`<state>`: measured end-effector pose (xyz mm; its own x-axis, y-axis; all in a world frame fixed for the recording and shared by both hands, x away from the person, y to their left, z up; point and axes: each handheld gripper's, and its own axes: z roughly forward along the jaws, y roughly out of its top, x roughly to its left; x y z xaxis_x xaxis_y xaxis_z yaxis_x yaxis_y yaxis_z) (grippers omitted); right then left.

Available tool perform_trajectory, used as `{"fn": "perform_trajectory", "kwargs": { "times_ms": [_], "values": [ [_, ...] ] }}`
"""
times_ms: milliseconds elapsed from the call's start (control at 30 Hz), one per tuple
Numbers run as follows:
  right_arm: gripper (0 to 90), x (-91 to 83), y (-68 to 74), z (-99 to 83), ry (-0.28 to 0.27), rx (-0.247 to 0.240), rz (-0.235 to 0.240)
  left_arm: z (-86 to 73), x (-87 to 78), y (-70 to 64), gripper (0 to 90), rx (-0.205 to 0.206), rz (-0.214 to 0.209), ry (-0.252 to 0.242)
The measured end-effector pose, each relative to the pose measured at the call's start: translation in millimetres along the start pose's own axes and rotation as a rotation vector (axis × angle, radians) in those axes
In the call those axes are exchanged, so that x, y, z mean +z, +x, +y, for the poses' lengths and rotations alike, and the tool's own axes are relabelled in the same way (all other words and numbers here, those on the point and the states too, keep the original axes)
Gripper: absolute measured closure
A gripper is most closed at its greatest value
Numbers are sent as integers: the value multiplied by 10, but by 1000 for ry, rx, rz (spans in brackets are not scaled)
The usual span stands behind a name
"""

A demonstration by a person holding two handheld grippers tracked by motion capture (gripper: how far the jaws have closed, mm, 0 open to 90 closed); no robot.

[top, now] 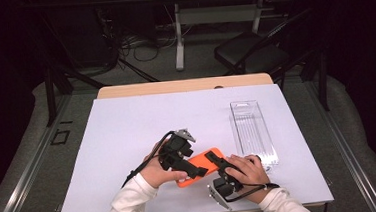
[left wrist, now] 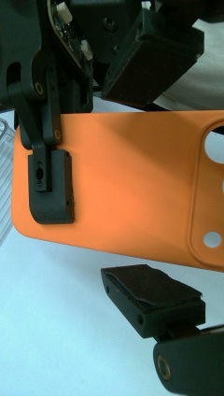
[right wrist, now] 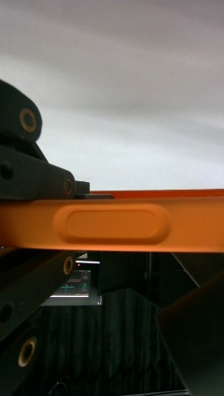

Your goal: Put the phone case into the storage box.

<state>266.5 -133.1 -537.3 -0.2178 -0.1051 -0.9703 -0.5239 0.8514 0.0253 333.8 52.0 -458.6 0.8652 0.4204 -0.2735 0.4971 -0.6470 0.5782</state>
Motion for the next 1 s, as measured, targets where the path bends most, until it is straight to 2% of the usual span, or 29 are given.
{"fn": "perform_trajectory", "kwargs": {
  "times_ms": [300,467,500,533,700,800,1000],
  "values": [
    [873,-9,-5,-31,9,7,7,-23,-81,34,133,-7,7,-23],
    [873,-21,-18,-70,15,22,7,-49,-156,77,133,-24,27,-38],
    [873,-22,-12,-75,14,40,4,-58,-175,94,133,-28,28,-42],
    [873,-28,-23,-83,23,32,8,-67,-197,107,133,-34,36,-46],
    [873,-36,-29,-105,30,54,14,-123,-327,190,135,-39,73,-70],
    [873,-40,-34,-116,27,71,21,-158,-407,235,138,-55,84,-95],
    [873,-41,-32,-129,9,120,40,-212,-493,307,148,-70,111,-109]
  ]
}}
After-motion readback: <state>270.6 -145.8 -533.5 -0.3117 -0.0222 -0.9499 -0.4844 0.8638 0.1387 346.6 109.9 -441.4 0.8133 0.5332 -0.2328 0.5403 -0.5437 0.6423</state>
